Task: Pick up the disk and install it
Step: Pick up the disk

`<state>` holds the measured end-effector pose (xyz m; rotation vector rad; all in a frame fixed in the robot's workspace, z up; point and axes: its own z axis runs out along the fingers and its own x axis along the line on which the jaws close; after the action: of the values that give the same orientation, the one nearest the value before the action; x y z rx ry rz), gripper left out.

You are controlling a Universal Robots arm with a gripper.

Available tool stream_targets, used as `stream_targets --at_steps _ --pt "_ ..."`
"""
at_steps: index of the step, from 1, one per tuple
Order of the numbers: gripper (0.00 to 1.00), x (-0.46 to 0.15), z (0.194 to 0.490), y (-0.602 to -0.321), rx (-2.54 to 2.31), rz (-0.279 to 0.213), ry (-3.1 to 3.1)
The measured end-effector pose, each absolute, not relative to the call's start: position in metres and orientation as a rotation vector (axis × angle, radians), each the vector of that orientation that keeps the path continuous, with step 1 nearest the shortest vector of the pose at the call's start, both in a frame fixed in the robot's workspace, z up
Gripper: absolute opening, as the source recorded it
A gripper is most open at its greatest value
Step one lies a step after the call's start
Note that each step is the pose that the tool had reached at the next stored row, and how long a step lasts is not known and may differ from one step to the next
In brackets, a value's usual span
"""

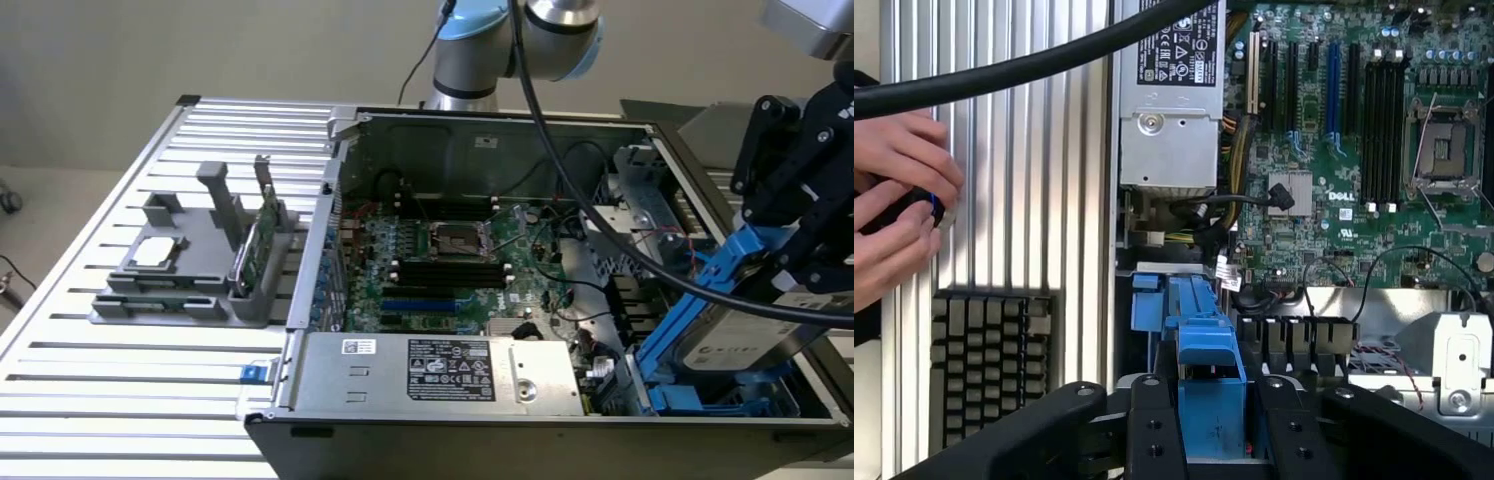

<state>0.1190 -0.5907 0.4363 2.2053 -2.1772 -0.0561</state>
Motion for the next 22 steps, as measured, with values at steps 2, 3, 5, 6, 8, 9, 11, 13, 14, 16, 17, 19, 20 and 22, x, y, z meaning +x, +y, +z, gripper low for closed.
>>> stream_targets --at_steps 2,3,5,6,8,9,11,13,14,16,17,19,20,22 --pt "0.33 0.119 0.435 -0.59 2.204 -0.056 -2.178" --pt "0.33 0.119 0.435 -0.59 2.204 -0.056 -2.178" --pt "0.33 0.119 0.434 -0.59 2.203 -0.056 -2.179" --pt "0.33 0.119 0.433 -0.59 2.203 -0.056 -2.18" --pt "0.33 0.119 0.431 -0.589 2.201 -0.056 -2.181" --pt "0.33 0.119 0.43 -0.589 2.2 -0.056 -2.182" --pt "0.33 0.119 0.429 -0.589 2.198 -0.056 -2.185" --pt "0.33 0.119 0.427 -0.588 2.196 -0.056 -2.187" --pt "0.33 0.119 0.426 -0.588 2.195 -0.056 -2.188" --pt "0.33 0.119 0.424 -0.587 2.193 -0.056 -2.19" --pt "0.33 0.119 0.423 -0.587 2.191 -0.056 -2.191" --pt "0.33 0.119 0.422 -0.587 2.19 -0.056 -2.193" --pt "0.33 0.119 0.421 -0.586 2.189 -0.056 -2.194" --pt "0.33 0.119 0.419 -0.586 2.187 -0.056 -2.196"
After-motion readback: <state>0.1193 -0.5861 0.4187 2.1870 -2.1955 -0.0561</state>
